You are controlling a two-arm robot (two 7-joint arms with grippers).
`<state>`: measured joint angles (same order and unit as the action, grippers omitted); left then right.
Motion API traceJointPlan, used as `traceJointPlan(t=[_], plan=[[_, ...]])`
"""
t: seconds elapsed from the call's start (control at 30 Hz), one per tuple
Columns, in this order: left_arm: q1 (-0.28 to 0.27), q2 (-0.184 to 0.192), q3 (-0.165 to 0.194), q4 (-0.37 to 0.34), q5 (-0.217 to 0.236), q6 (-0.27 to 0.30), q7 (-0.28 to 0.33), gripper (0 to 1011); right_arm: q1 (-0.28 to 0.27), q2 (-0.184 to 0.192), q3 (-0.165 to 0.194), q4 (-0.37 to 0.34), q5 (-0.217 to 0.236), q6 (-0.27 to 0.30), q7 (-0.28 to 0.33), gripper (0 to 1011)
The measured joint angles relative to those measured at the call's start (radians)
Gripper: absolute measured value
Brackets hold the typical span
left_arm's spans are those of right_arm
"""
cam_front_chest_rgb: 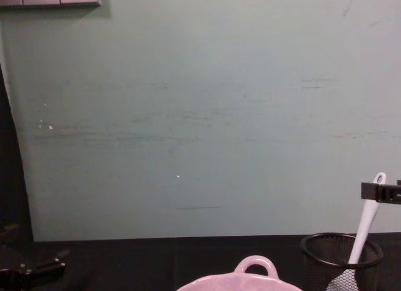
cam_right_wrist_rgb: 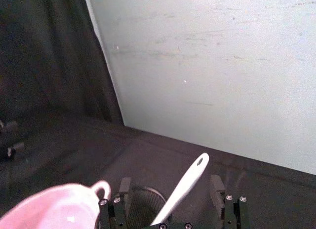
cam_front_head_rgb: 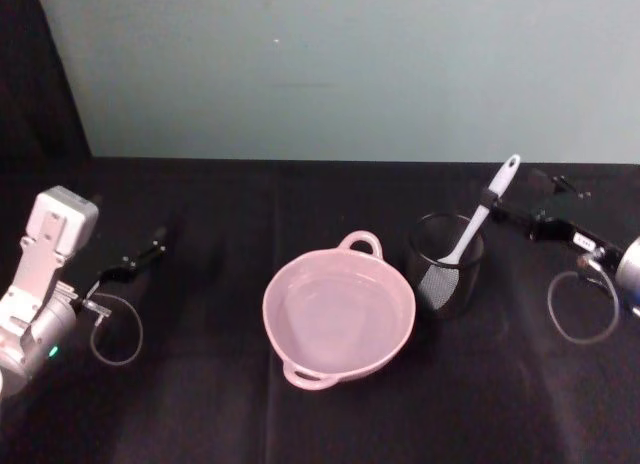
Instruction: Use the one hand to pick up the spoon and stir the clear water in the bowl.
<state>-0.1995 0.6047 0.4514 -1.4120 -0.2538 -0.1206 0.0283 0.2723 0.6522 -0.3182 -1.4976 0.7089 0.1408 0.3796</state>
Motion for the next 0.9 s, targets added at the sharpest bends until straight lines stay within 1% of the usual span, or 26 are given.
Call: traceJointPlan(t=[0.03, 0.07, 0.1, 0.13, 0.23, 0.27, 0.3, 0.33, 0.4, 0.43, 0.47, 0.5, 0.53, 0.6, 0.7, 0.73, 0.77, 0.8, 0.83, 0.9], plan=[[0.0, 0.0, 0.0, 0.0, 0.0, 0.0, 0.0, 1005, 0.0, 0.0, 0.0, 0.0, 0.0, 0.0, 0.0, 1003], [0.0, 0.0, 0.0, 0.0, 0.0, 0.0, 0.0, 1005, -0.009, 0.009, 0.001, -0.015, -0.011, 0.002, -0.007, 1002], [0.0, 0.0, 0.0, 0.0, 0.0, 0.0, 0.0, 1005, -0.026, 0.024, 0.002, -0.04, -0.036, 0.002, -0.022, 1003], [0.0, 0.0, 0.0, 0.0, 0.0, 0.0, 0.0, 1005, -0.035, 0.031, 0.004, -0.051, -0.049, -0.002, -0.028, 1002], [0.0, 0.0, 0.0, 0.0, 0.0, 0.0, 0.0, 1005, -0.064, 0.046, 0.01, -0.072, -0.098, -0.04, -0.05, 1002], [0.0, 0.0, 0.0, 0.0, 0.0, 0.0, 0.0, 1005, -0.079, 0.052, 0.014, -0.081, -0.127, -0.055, -0.074, 1002], [0.0, 0.0, 0.0, 0.0, 0.0, 0.0, 0.0, 1005, -0.086, 0.053, 0.016, -0.086, -0.144, -0.06, -0.088, 1003], [0.0, 0.0, 0.0, 0.0, 0.0, 0.0, 0.0, 1005, -0.098, 0.054, 0.019, -0.092, -0.175, -0.064, -0.122, 1002], [0.0, 0.0, 0.0, 0.0, 0.0, 0.0, 0.0, 1005, -0.106, 0.054, 0.019, -0.095, -0.207, -0.065, -0.156, 1003], [0.0, 0.0, 0.0, 0.0, 0.0, 0.0, 0.0, 1005, -0.112, 0.052, 0.019, -0.095, -0.235, -0.066, -0.183, 1003], [0.0, 0.0, 0.0, 0.0, 0.0, 0.0, 0.0, 1005, -0.112, 0.052, 0.019, -0.095, -0.235, -0.066, -0.183, 1002], [0.0, 0.0, 0.0, 0.0, 0.0, 0.0, 0.0, 1005, -0.114, 0.05, 0.018, -0.095, -0.251, -0.067, -0.197, 1003], [0.0, 0.0, 0.0, 0.0, 0.0, 0.0, 0.0, 1005, -0.12, 0.046, 0.017, -0.095, -0.282, -0.075, -0.226, 1002], [0.0, 0.0, 0.0, 0.0, 0.0, 0.0, 0.0, 1005, -0.128, 0.034, 0.017, -0.09, -0.32, -0.096, -0.261, 1002], [0.0, 0.0, 0.0, 0.0, 0.0, 0.0, 0.0, 1005, -0.129, 0.022, 0.015, -0.075, -0.348, -0.108, -0.279, 1003], [0.0, 0.0, 0.0, 0.0, 0.0, 0.0, 0.0, 1005, -0.125, 0.014, 0.009, -0.061, -0.365, -0.113, -0.284, 1003], [0.0, 0.0, 0.0, 0.0, 0.0, 0.0, 0.0, 1005, -0.122, 0.011, 0.005, -0.055, -0.373, -0.114, -0.286, 1003], [0.0, 0.0, 0.0, 0.0, 0.0, 0.0, 0.0, 1005, -0.117, 0.007, -0.001, -0.045, -0.388, -0.116, -0.287, 1003], [0.0, 0.0, 0.0, 0.0, 0.0, 0.0, 0.0, 1005, -0.106, 0.0, -0.016, -0.022, -0.414, -0.123, -0.287, 1003], [0.0, 0.0, 0.0, 0.0, 0.0, 0.0, 0.0, 1005, -0.096, -0.009, -0.029, 0.003, -0.434, -0.131, -0.286, 1003]])
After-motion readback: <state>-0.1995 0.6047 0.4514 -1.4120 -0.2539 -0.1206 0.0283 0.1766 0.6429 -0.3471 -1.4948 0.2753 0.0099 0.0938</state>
